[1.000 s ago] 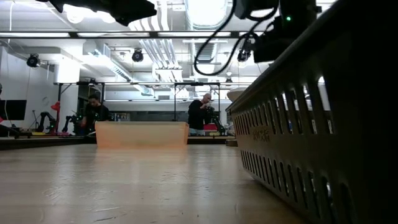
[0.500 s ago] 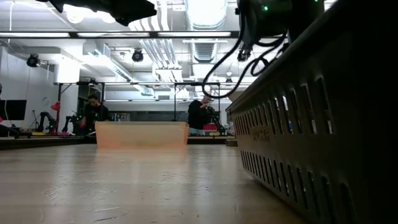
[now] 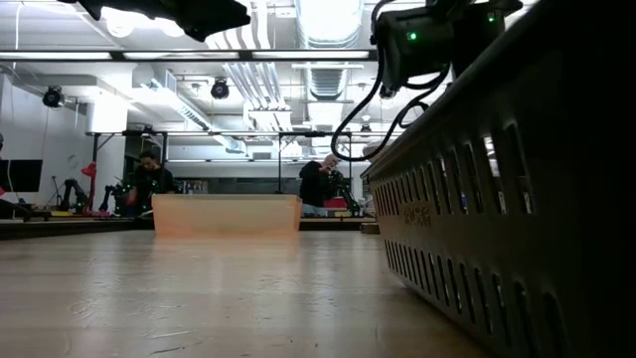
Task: Pick & Place School Supplies
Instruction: Put the crayon box into the right black bin
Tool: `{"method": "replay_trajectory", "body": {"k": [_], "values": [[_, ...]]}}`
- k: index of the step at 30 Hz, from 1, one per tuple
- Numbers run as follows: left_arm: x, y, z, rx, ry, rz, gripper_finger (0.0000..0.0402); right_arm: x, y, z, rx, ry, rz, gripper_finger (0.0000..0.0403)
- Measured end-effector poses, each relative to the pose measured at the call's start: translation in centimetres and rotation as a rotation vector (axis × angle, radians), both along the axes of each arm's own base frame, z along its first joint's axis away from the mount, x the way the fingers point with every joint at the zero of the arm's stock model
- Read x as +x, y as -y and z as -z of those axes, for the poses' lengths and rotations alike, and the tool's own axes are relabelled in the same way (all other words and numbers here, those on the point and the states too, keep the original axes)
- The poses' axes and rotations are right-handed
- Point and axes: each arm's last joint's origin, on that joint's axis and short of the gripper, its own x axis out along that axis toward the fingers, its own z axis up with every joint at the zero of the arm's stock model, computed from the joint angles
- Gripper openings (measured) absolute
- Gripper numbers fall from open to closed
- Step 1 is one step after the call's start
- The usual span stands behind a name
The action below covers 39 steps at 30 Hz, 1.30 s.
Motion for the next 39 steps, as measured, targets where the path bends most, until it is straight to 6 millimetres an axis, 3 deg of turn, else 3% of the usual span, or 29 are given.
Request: {"method": "replay_trajectory", "body": {"k": [9, 19, 30, 39], "values": [[0.0, 0.0, 0.0, 0.0, 0.0, 0.0, 0.0188, -0.1, 0.5, 0.6, -0.005, -0.005, 0.041, 0.0219], [0.0, 0.0, 0.0, 0.0, 0.0, 0.0, 0.0188, -1.0, 0.4, 2.5, 0.036, -0.008, 0.101, 0.0219], [0.0, 0.0, 0.0, 0.0, 0.0, 0.0, 0.0188, -0.4, 1.1, 2.3, 0.035, 0.033, 0.109, 0.0219], [0.0, 0.0, 0.0, 0.0, 0.0, 0.0, 0.0188, -1.1, 1.6, 3.4, 0.037, 0.011, 0.1, 0.0219]]}}
